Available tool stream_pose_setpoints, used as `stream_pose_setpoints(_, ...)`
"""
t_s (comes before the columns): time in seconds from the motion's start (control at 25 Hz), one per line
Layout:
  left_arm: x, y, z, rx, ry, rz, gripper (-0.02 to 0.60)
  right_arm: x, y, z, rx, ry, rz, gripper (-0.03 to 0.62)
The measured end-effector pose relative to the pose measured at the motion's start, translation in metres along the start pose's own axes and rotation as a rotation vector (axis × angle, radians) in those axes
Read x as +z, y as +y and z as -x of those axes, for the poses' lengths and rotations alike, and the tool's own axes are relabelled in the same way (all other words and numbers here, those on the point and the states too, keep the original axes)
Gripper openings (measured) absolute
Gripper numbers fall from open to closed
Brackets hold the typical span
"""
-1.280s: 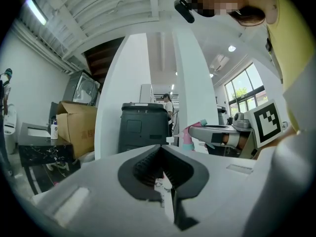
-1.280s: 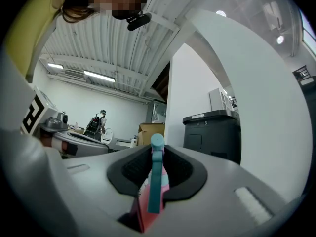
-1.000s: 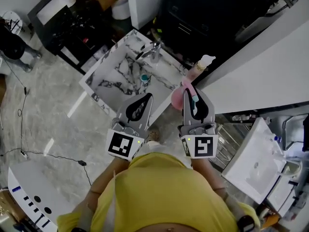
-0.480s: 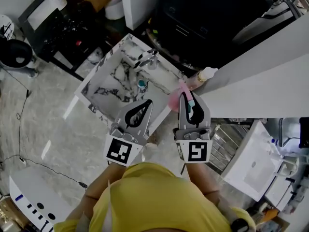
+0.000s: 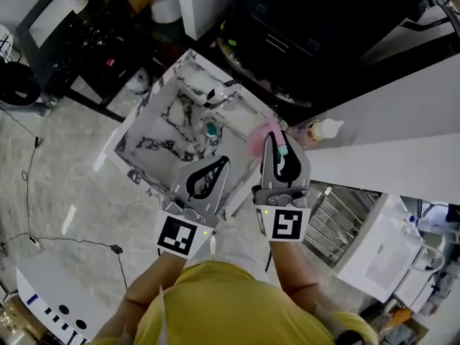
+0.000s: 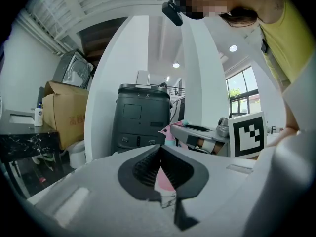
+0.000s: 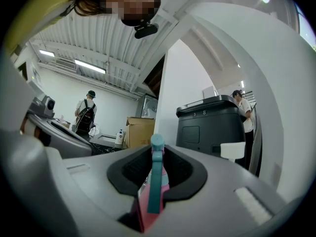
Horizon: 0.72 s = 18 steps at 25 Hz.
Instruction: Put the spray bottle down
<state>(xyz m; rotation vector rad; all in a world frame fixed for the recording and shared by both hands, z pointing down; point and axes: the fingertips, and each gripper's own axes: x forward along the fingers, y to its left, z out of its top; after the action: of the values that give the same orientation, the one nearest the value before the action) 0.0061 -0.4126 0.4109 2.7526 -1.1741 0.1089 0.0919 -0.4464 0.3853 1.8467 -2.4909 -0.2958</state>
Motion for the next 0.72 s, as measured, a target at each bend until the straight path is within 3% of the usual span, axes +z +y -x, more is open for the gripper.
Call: stream_pose_setpoints(0.72, -0.055, 0.028, -0.042, -0.02, 0.085, 0.051, 0.0, -0.09, -0.001, -0.064, -0.032, 0.04, -0.008, 0.064)
